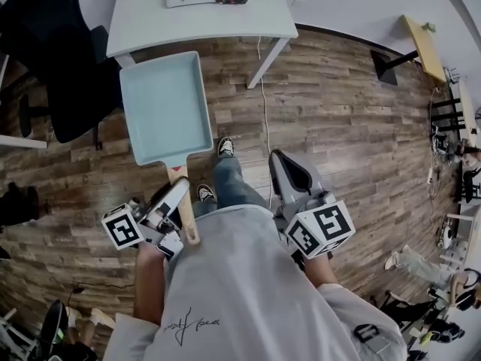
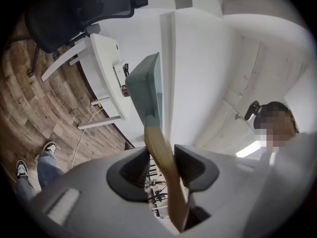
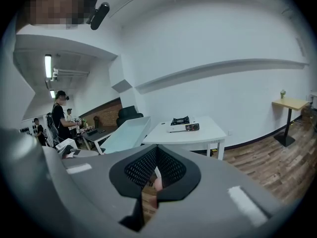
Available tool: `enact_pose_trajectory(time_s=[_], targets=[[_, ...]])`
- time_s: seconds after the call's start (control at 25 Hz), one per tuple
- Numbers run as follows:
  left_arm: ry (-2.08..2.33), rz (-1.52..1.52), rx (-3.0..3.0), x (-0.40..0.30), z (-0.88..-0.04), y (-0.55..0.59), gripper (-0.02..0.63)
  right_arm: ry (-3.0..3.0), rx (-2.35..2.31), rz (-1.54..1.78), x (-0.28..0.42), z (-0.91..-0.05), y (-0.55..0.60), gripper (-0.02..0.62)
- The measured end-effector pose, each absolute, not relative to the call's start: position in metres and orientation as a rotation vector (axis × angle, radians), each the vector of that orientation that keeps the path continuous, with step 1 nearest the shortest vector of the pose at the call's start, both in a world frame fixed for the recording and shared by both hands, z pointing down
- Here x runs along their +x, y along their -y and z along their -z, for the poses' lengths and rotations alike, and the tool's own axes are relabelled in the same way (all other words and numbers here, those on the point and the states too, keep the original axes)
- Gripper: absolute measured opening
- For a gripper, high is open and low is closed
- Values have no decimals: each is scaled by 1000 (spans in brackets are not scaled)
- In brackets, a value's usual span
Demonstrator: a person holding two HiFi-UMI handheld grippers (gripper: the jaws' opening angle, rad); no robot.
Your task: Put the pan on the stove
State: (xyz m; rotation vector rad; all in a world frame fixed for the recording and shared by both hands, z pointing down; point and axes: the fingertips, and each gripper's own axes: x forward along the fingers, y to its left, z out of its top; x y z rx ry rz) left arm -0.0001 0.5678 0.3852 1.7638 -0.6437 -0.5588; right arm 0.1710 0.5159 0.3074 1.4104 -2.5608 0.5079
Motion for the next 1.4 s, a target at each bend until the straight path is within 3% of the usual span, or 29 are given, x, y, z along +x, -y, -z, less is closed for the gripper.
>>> enact_pose_trajectory(time_s=[0.44, 1.4], targets=[[644, 619, 1767, -13, -372, -492, 204, 2669, 1273, -463, 150, -299, -444, -3], [711, 711, 1765, 22, -347, -281, 206, 2671, 1201, -470, 210, -307, -221, -3]])
